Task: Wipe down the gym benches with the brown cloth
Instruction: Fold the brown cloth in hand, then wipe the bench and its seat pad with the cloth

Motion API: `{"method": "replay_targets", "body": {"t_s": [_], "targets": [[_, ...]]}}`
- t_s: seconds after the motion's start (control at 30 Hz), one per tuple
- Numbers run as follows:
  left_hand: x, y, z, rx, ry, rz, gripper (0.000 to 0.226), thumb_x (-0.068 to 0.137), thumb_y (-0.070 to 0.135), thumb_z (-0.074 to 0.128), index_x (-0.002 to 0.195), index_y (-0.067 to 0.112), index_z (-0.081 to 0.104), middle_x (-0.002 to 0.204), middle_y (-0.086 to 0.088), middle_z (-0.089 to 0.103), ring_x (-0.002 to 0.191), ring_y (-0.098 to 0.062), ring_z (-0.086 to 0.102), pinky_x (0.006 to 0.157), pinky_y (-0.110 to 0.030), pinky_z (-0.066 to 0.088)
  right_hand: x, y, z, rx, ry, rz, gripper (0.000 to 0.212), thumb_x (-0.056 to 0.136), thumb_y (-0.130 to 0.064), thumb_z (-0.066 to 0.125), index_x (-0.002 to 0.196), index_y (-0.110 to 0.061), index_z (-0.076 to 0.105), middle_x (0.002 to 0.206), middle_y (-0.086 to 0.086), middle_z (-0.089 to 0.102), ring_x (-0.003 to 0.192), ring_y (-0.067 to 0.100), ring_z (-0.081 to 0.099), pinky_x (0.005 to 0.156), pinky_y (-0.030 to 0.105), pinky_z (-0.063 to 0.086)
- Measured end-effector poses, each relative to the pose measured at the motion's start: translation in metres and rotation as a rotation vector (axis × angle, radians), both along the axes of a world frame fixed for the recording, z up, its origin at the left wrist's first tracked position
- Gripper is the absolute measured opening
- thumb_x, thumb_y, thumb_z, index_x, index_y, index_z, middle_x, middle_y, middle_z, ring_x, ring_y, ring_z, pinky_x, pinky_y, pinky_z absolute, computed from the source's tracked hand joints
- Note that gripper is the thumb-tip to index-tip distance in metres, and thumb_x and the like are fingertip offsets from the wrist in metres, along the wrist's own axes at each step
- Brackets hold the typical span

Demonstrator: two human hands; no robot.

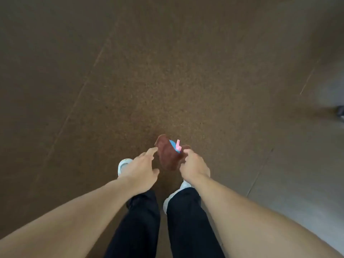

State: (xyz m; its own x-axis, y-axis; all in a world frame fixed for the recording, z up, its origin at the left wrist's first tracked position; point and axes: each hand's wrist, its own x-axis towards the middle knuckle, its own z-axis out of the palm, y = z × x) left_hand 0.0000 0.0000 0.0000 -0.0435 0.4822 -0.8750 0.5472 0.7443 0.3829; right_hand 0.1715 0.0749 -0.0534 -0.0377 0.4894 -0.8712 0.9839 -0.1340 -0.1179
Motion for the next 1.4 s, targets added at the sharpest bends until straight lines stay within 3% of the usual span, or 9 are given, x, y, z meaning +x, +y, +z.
{"method": "replay_targets", "body": {"t_s": [0.37, 0.5, 0.6, 0.7, 0.8, 0.9, 1.03, 1.17, 1.4], "targets": [[0.026, -0.017, -0.023, -0.223, 0.050, 0.025, 0.044, 0.102, 0.023, 0.054, 0.146, 0.027, 0.049, 0.139, 0.006, 0.057, 0.124, -0.016, 0.059, 0.098, -0.031, 0.050, 0.047, -0.014, -0.031, 0.145, 0.256, 0.492, 0.028, 0.099, -0.036, 0.052, 0.112, -0.015, 0.066, 0.119, 0.003, 0.063, 0.119, 0.025, 0.052, 0.111, 0.041, 0.039], [0.036, -0.012, 0.023, -0.317, 0.058, 0.173, 0.033, 0.104, 0.025, 0.047, 0.133, 0.023, 0.063, 0.126, 0.002, 0.068, 0.107, -0.017, 0.065, 0.079, -0.025, 0.050, 0.046, -0.026, 0.071, -0.062, 0.493, 0.041, 0.017, 0.087, -0.040, 0.048, 0.081, -0.025, 0.048, 0.076, -0.008, 0.060, 0.078, 0.021, 0.057, 0.078, 0.046, 0.049], [0.052, 0.004, 0.088, -0.544, -0.066, 0.636, 0.052, 0.103, 0.054, 0.045, 0.121, 0.014, 0.072, 0.114, -0.009, 0.075, 0.108, -0.027, 0.070, 0.097, -0.040, 0.055, 0.052, -0.030, 0.159, -0.089, 0.651, -0.429, 0.021, 0.083, -0.030, 0.053, 0.069, -0.029, 0.037, 0.059, -0.012, 0.045, 0.060, 0.009, 0.041, 0.060, 0.035, 0.039], [0.062, 0.029, 0.143, -0.662, -0.331, 0.995, 0.069, 0.096, 0.072, 0.043, 0.119, 0.016, 0.077, 0.108, -0.014, 0.078, 0.102, -0.030, 0.074, 0.099, -0.046, 0.053, 0.065, -0.033, 0.231, -0.202, 0.789, -0.958, 0.016, 0.078, -0.021, 0.060, 0.070, -0.015, 0.047, 0.069, -0.003, 0.048, 0.068, 0.013, 0.044, 0.063, 0.028, 0.038], [0.073, 0.061, 0.190, -0.551, -0.416, 1.264, 0.057, 0.103, 0.050, 0.047, 0.122, 0.003, 0.073, 0.106, -0.020, 0.078, 0.084, -0.031, 0.078, 0.087, -0.044, 0.054, 0.082, -0.049, 0.276, -0.430, 0.761, -1.258, 0.041, 0.070, -0.019, 0.069, 0.097, 0.010, 0.058, 0.084, 0.019, 0.062, 0.083, 0.031, 0.057, 0.067, 0.036, 0.047], [0.091, 0.099, 0.245, -0.326, -0.406, 1.085, 0.025, 0.107, 0.023, 0.051, 0.116, 0.007, 0.068, 0.096, -0.019, 0.079, 0.077, -0.028, 0.079, 0.077, -0.044, 0.062, 0.091, -0.063, 0.316, -0.373, 0.534, -1.141, 0.037, 0.076, -0.028, 0.080, 0.101, -0.008, 0.062, 0.093, -0.001, 0.072, 0.085, 0.019, 0.067, 0.071, 0.025, 0.049], [0.108, 0.110, 0.312, -0.089, -0.408, 0.517, 0.021, 0.105, 0.022, 0.056, 0.119, 0.029, 0.069, 0.115, -0.004, 0.077, 0.109, -0.023, 0.074, 0.101, -0.051, 0.056, 0.083, -0.053, 0.380, 0.257, 0.373, -1.153, 0.027, 0.095, -0.034, 0.075, 0.118, -0.040, 0.062, 0.117, -0.021, 0.069, 0.113, -0.002, 0.064, 0.087, 0.016, 0.049], [0.115, 0.109, 0.379, 0.042, -0.549, 0.087, 0.031, 0.106, 0.013, 0.050, 0.124, 0.033, 0.065, 0.106, 0.006, 0.078, 0.100, -0.009, 0.074, 0.084, -0.024, 0.060, 0.051, -0.020, 0.452, 0.608, 0.521, -1.267, 0.031, 0.092, -0.034, 0.079, 0.120, -0.039, 0.066, 0.109, -0.026, 0.072, 0.104, -0.005, 0.068, 0.084, 0.015, 0.057], [0.122, 0.091, 0.442, 0.154, -0.658, -0.327, 0.050, 0.102, 0.008, 0.050, 0.126, 0.052, 0.057, 0.114, 0.017, 0.075, 0.106, -0.004, 0.071, 0.098, -0.037, 0.059, 0.041, -0.040, 0.505, 0.776, 0.449, -1.676, 0.021, 0.090, -0.037, 0.081, 0.106, -0.039, 0.068, 0.098, -0.021, 0.076, 0.093, -0.003, 0.072, 0.086, 0.025, 0.060]]}}
